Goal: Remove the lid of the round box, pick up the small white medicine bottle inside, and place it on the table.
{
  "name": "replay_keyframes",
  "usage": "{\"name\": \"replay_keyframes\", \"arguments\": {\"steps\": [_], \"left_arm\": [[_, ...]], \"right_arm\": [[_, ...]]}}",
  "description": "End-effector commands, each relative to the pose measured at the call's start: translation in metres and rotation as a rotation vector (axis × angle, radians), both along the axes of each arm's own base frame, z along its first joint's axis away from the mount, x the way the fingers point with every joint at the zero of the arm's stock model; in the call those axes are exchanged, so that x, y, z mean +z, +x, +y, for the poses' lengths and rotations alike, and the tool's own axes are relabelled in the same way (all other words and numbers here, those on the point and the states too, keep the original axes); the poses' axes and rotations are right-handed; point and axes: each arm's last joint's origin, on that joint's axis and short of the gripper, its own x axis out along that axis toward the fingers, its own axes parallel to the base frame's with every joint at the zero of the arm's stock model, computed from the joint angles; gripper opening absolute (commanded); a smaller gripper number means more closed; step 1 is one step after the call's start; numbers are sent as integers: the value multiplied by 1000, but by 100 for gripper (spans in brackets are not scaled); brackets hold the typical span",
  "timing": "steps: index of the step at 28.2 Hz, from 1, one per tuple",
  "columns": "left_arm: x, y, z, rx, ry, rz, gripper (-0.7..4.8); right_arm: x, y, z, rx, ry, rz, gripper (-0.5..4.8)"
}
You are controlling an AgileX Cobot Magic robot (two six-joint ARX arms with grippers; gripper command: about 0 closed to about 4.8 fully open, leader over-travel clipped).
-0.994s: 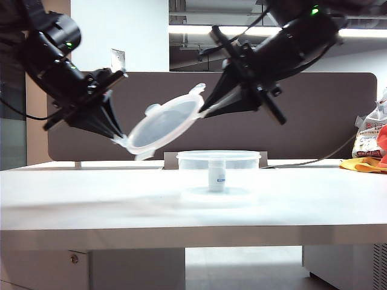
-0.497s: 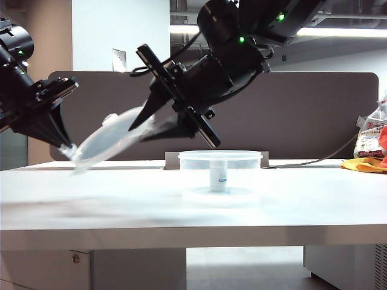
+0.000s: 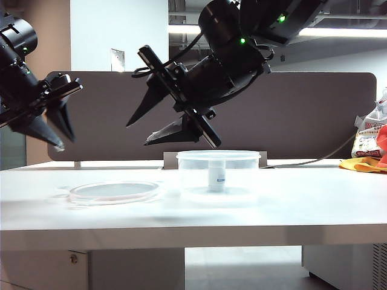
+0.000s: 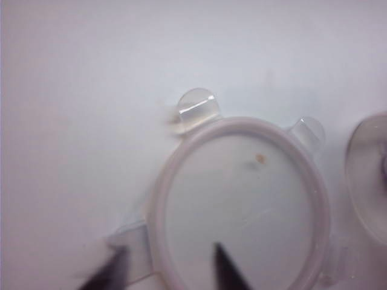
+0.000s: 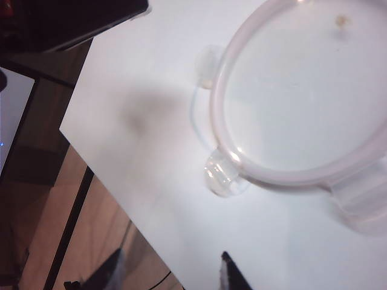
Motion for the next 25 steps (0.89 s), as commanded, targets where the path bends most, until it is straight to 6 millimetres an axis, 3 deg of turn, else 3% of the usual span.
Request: {"name": "replay_keyframes", "arguments": {"steps": [1, 7, 9, 12, 18, 25], "left_arm": [[4, 0, -1, 6, -29, -12, 268], [11, -2, -21, -76, -148, -13, 274], [17, -5, -38, -127, -147, -36, 237], [26, -10, -58, -185, -126, -63, 232], [52, -16, -90, -282, 21, -97, 201], [98, -33, -114, -394, 102, -119, 173]], "right_arm": [[11, 3, 1, 15, 35, -54, 252], [55, 23, -11, 25, 28, -169, 252], [73, 32, -23, 20, -74, -223, 252], [86, 37, -38, 2, -205, -263, 252], [101, 42, -63, -41, -407, -286, 251], [101, 46, -75, -74, -467, -290, 230]]}}
